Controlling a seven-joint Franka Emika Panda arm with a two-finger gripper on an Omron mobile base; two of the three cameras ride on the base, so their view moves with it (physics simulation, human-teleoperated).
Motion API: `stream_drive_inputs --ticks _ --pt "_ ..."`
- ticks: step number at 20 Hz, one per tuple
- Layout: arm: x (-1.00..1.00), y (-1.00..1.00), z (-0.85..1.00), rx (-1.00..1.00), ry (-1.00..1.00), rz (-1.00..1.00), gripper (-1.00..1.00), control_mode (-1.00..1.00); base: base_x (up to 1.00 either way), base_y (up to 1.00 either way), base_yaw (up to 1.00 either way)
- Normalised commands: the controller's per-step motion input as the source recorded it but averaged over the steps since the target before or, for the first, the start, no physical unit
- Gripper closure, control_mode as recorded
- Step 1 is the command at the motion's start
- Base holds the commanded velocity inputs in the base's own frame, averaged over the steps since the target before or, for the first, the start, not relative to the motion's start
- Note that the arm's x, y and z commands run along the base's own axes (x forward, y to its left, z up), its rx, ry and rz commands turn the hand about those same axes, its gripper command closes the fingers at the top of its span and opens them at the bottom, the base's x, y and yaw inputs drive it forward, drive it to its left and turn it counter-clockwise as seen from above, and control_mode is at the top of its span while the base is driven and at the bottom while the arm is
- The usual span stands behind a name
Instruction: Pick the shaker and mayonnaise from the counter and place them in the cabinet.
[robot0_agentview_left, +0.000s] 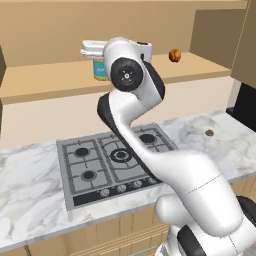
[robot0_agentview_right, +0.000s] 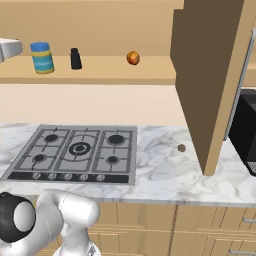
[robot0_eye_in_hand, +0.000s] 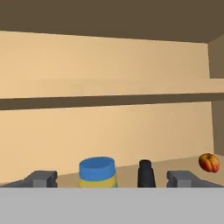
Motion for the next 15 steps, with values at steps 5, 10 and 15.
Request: stream_drive_inputs --ticks 5,10,15 --pt "-1.0 -0.4 0.11 0.0 0.0 0.0 -1.0 -1.0 0.0 0.0 0.0" --pt "-1.0 -0.51 0.0 0.0 -0.02 0.0 -1.0 -1.0 0.0 0.0 0.0" --pt "-0.86 -0.54 -0.04 0.02 -0.09 -0.01 -1.0 -1.0 0.0 0.0 0.0"
